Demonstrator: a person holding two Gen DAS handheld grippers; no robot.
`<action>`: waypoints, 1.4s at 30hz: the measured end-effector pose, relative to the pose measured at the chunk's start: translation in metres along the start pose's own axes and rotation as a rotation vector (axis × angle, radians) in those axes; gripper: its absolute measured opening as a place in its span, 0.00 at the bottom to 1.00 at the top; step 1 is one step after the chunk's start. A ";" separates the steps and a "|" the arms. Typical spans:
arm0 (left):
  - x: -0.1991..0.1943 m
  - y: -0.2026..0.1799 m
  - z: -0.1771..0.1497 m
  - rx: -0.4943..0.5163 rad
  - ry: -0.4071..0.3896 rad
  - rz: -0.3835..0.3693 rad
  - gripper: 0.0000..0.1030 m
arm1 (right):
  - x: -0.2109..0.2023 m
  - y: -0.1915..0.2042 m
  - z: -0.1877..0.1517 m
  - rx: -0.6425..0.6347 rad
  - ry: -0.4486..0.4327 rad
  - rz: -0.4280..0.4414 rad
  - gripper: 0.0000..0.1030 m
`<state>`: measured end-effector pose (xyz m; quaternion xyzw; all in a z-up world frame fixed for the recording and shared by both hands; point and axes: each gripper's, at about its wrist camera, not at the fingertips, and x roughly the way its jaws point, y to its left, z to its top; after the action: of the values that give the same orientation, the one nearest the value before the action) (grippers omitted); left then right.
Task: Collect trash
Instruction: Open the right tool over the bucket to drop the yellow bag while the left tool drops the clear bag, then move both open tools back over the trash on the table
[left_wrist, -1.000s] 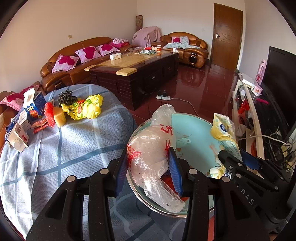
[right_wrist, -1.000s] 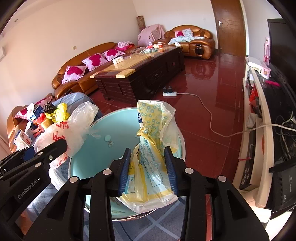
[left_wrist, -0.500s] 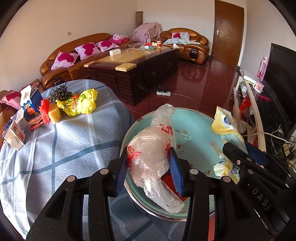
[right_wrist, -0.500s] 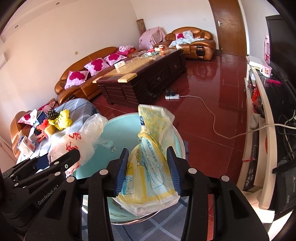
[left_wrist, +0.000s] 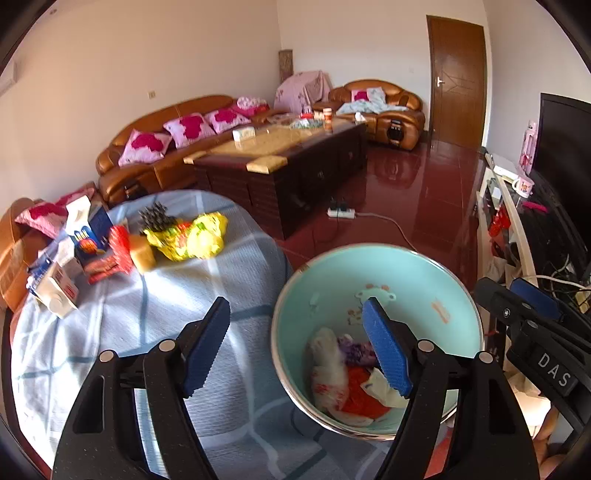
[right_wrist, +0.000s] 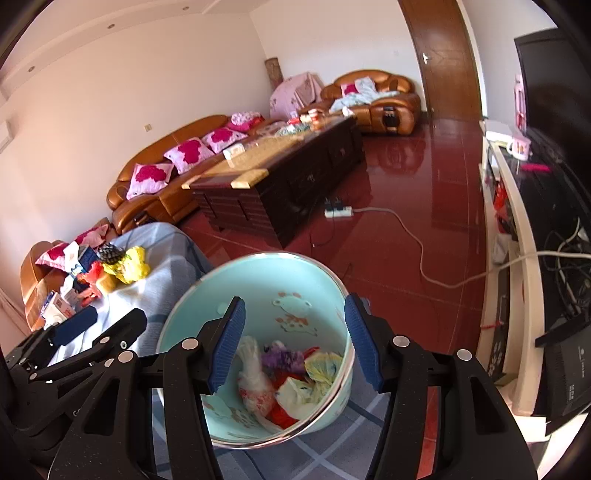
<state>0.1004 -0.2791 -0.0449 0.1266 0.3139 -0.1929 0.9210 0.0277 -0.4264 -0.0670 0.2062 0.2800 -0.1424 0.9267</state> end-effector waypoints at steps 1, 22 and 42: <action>-0.005 0.003 0.000 0.000 -0.013 0.005 0.73 | -0.003 0.004 0.001 -0.009 -0.008 0.002 0.54; -0.057 0.084 -0.013 -0.126 -0.063 0.068 0.84 | -0.037 0.086 0.002 -0.170 -0.059 0.058 0.54; -0.049 0.213 -0.067 -0.331 0.034 0.198 0.89 | -0.017 0.181 -0.028 -0.269 0.010 0.155 0.55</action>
<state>0.1220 -0.0518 -0.0416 0.0068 0.3430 -0.0446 0.9382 0.0700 -0.2532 -0.0236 0.1020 0.2846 -0.0307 0.9527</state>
